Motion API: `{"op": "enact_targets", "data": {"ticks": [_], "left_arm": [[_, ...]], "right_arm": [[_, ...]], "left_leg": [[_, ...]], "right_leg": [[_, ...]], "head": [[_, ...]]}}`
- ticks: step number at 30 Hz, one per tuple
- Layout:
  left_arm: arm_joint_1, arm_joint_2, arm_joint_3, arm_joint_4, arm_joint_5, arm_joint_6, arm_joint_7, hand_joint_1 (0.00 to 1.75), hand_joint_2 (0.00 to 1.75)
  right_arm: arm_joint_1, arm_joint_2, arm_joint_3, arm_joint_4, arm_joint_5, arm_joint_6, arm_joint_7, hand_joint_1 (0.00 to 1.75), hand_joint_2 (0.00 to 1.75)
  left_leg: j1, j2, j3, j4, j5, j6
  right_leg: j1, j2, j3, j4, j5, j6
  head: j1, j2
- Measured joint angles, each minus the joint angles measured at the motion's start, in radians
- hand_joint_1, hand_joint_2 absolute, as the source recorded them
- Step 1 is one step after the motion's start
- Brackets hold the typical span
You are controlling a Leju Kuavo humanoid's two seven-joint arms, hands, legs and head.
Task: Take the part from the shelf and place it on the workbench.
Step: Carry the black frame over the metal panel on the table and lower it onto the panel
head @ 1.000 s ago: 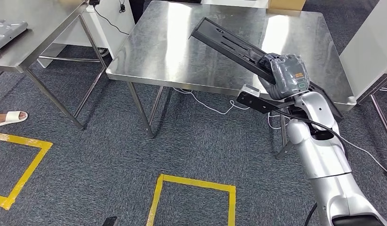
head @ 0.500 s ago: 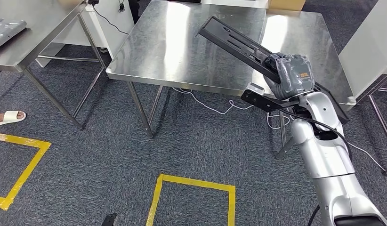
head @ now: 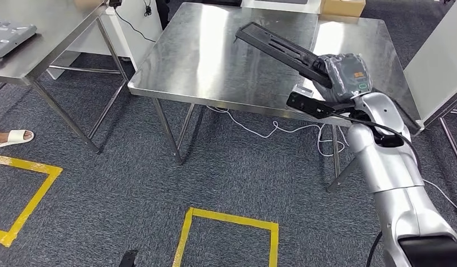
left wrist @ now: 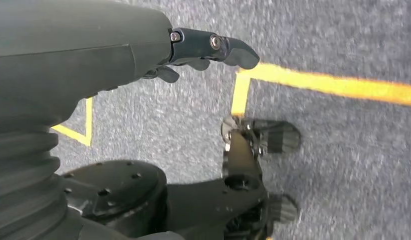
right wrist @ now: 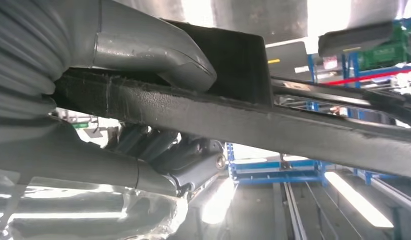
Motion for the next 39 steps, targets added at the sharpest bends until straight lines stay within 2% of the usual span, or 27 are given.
{"op": "enact_targets", "data": {"ticks": [2,3,5,6,8,9,10,11,13,14,15,17,19,21,23,24,25,26,27,28,29,30,31,33,35,37,39], "left_arm": [[-0.001,0.002,0.003,0.0,-0.001,0.002,0.001,0.0,1.75],[-0.001,0.002,0.005,0.0,-0.001,0.003,0.001,0.0,1.75],[-0.001,0.002,0.007,0.0,-0.001,0.005,0.001,0.0,1.75],[-0.002,0.001,0.007,0.0,-0.001,0.005,0.0,0.0,1.75],[-0.002,0.001,0.009,0.0,-0.001,0.005,0.0,0.0,1.75],[-0.001,0.0,0.01,0.0,-0.001,0.005,0.0,0.0,1.75],[-0.001,-0.001,0.01,0.0,-0.001,0.005,0.0,0.0,1.75],[-0.001,-0.002,0.011,0.0,-0.001,0.005,0.0,0.0,1.75],[-0.001,0.0,0.013,0.0,-0.001,0.005,0.0,0.0,1.75],[-0.002,0.001,0.014,0.0,-0.001,0.005,0.0,0.0,1.75],[-0.003,0.002,0.014,0.0,-0.001,0.005,-0.001,0.0,1.75],[-0.005,0.001,0.014,-0.001,-0.001,0.005,-0.003,0.0,1.75],[-0.005,-0.001,0.015,-0.001,-0.001,0.006,-0.004,0.0,1.75],[-0.004,-0.003,0.015,-0.001,-0.001,0.005,-0.004,0.0,1.75],[-0.006,-0.008,0.015,-0.001,-0.001,0.0,-0.005,0.0,1.75],[-0.007,-0.012,0.015,-0.001,-0.001,-0.002,-0.006,0.0,1.75],[-0.006,-0.016,0.015,-0.001,-0.001,-0.004,-0.006,0.0,1.75],[-0.005,-0.019,0.015,-0.001,-0.001,-0.005,-0.006,0.0,1.75],[-0.005,-0.022,0.015,-0.001,-0.001,-0.005,-0.006,0.0,1.75],[-0.004,-0.024,0.015,-0.001,0.0,-0.004,-0.006,0.0,1.75],[-0.004,-0.024,0.016,-0.001,0.0,-0.004,-0.006,0.0,1.75],[-0.004,-0.024,0.016,-0.001,0.0,-0.003,-0.007,0.0,1.75],[-0.004,-0.024,0.017,-0.001,0.0,-0.002,-0.007,0.0,1.75],[-0.002,-0.026,0.019,0.0,0.002,-0.002,-0.008,0.0,1.75],[-0.001,-0.027,0.021,0.0,0.002,-0.002,-0.008,0.0,1.75],[-0.001,-0.028,0.023,0.0,0.002,-0.001,-0.008,0.0,1.75],[-0.001,-0.028,0.024,0.0,0.002,-0.001,-0.009,0.0,1.75]], "right_arm": [[-0.022,0.008,0.012,0.024,-0.003,0.005,-0.003,1.75,1.75],[-0.028,0.012,0.016,0.033,-0.003,0.006,-0.003,1.75,1.75],[-0.043,0.018,0.022,0.046,-0.005,0.007,-0.003,1.75,1.75],[-0.052,0.024,0.025,0.053,-0.005,0.008,-0.003,1.75,1.75],[-0.071,0.036,0.035,0.068,-0.006,0.012,-0.003,1.75,1.75],[-0.078,0.042,0.041,0.077,-0.006,0.015,-0.003,1.75,1.75],[-0.085,0.047,0.047,0.086,-0.005,0.018,-0.003,1.75,1.75],[-0.091,0.052,0.053,0.094,-0.005,0.021,-0.003,1.75,1.75],[-0.106,0.059,0.061,0.109,-0.005,0.026,-0.003,1.75,1.75],[-0.114,0.061,0.065,0.117,-0.005,0.027,-0.003,1.75,1.75],[-0.12,0.063,0.069,0.124,-0.005,0.028,-0.002,1.75,1.75],[-0.128,0.066,0.075,0.134,-0.005,0.029,-0.002,1.75,1.75],[-0.13,0.067,0.078,0.137,-0.005,0.029,-0.002,1.75,1.75],[-0.139,0.068,0.079,0.142,-0.005,0.029,-0.002,1.75,1.75],[-0.149,0.066,0.082,0.15,-0.006,0.029,-0.002,1.75,1.75],[-0.151,0.066,0.084,0.155,-0.006,0.03,-0.002,1.75,1.75],[-0.15,0.066,0.086,0.16,-0.006,0.031,-0.002,1.75,1.75],[-0.15,0.066,0.089,0.166,-0.006,0.032,-0.002,1.75,1.75],[-0.15,0.066,0.092,0.171,-0.006,0.033,-0.002,1.75,1.75],[-0.152,0.066,0.096,0.176,-0.006,0.033,-0.002,1.75,1.75],[-0.155,0.067,0.099,0.182,-0.006,0.033,-0.003,1.75,1.75],[-0.157,0.068,0.102,0.186,-0.006,0.033,-0.004,1.75,1.75],[-0.157,0.069,0.105,0.191,-0.007,0.033,-0.005,1.75,1.75],[-0.156,0.072,0.109,0.196,-0.007,0.032,-0.007,1.75,1.75],[-0.156,0.074,0.113,0.199,-0.007,0.032,-0.007,1.75,1.75],[-0.16,0.078,0.117,0.202,-0.007,0.03,-0.007,1.75,1.75],[-0.161,0.08,0.121,0.207,-0.007,0.028,-0.007,1.75,1.75]], "left_leg": [[0.001,0.004,-0.001,0.01,-0.013,-0.016],[0.004,0.005,-0.002,0.013,-0.018,-0.023],[0.01,0.003,-0.018,0.05,-0.031,-0.029],[0.009,-0.001,-0.045,0.098,-0.045,-0.029],[0.003,-0.007,-0.128,0.233,-0.095,-0.021],[-0.002,-0.01,-0.167,0.284,-0.117,-0.013],[-0.01,-0.011,-0.19,0.299,-0.119,0.001],[-0.02,-0.013,-0.192,0.271,-0.095,0.02],[-0.05,-0.024,-0.154,0.141,0.004,0.076],[-0.064,-0.03,-0.132,0.083,0.042,0.098],[-0.076,-0.034,-0.116,0.047,0.063,0.111],[-0.087,-0.035,-0.093,0.016,0.066,0.114],[-0.08,-0.032,-0.054,-0.027,0.077,0.121],[-0.069,-0.028,-0.017,-0.067,0.087,0.129],[-0.062,-0.026,-0.002,-0.077,0.083,0.124],[-0.057,-0.025,0.002,-0.076,0.077,0.117],[-0.051,-0.026,0.006,-0.074,0.07,0.107],[-0.044,-0.027,0.009,-0.068,0.061,0.095],[-0.035,-0.027,0.01,-0.058,0.05,0.082],[-0.028,-0.028,0.008,-0.041,0.035,0.067],[-0.024,-0.028,0.002,-0.021,0.019,0.051],[-0.022,-0.028,-0.004,-0.001,0.004,0.037],[-0.022,-0.028,-0.01,0.014,-0.007,0.028],[-0.02,-0.028,-0.014,0.025,-0.018,0.02],[-0.014,-0.026,-0.017,0.044,-0.035,0.013],[-0.011,-0.025,-0.054,0.13,-0.077,0.005],[-0.011,-0.025,-0.128,0.263,-0.127,0.002]], "right_leg": [[0.003,0.0,-0.001,0.008,-0.011,-0.037],[0.002,0.003,0.003,0.013,-0.007,-0.049],[0.006,0.012,0.01,0.018,-0.009,-0.062],[0.01,0.016,0.015,0.019,-0.012,-0.066],[0.023,0.026,0.021,0.018,-0.019,-0.075],[0.031,0.031,0.025,0.018,-0.023,-0.081],[0.041,0.036,0.032,0.018,-0.029,-0.088],[0.053,0.04,0.04,0.018,-0.034,-0.094],[0.068,0.045,0.056,0.016,-0.046,-0.106],[0.069,0.047,0.063,0.012,-0.051,-0.108],[0.067,0.049,0.069,0.006,-0.054,-0.106],[0.062,0.052,0.082,-0.012,-0.057,-0.098],[0.067,0.047,0.09,-0.021,-0.06,-0.096],[0.071,0.037,0.069,0.023,-0.078,-0.097],[0.061,0.032,-0.003,0.141,-0.11,-0.091],[0.054,0.031,-0.045,0.199,-0.121,-0.082],[0.045,0.029,-0.076,0.231,-0.12,-0.07],[0.035,0.026,-0.087,0.222,-0.1,-0.052],[0.024,0.022,-0.077,0.174,-0.065,-0.031],[0.013,0.014,-0.054,0.102,-0.024,-0.009],[0.008,0.008,-0.03,0.045,0.006,0.006],[0.006,0.006,-0.015,0.009,0.022,0.006],[0.006,0.006,-0.009,-0.003,0.024,-0.003],[0.008,0.013,-0.011,0.008,0.014,-0.033],[0.006,0.018,-0.006,0.01,0.008,-0.048],[0.005,0.021,0.005,0.008,0.002,-0.058],[0.008,0.023,0.013,0.008,-0.004,-0.067]], "head": [[-0.003,0.0],[-0.007,0.0],[-0.011,0.0],[-0.012,0.0],[-0.015,0.0],[-0.016,0.0],[-0.016,0.0],[-0.017,0.0],[-0.015,0.0],[-0.01,0.0],[-0.008,0.0],[-0.008,0.0],[-0.012,0.0],[-0.009,0.0],[-0.008,0.0],[-0.008,0.0],[-0.008,0.0],[-0.008,0.0],[-0.007,0.0],[-0.006,0.0],[-0.003,0.0],[-0.002,0.0],[-0.003,0.0],[-0.009,0.0],[-0.013,0.0],[-0.014,0.0],[-0.016,0.0]]}}
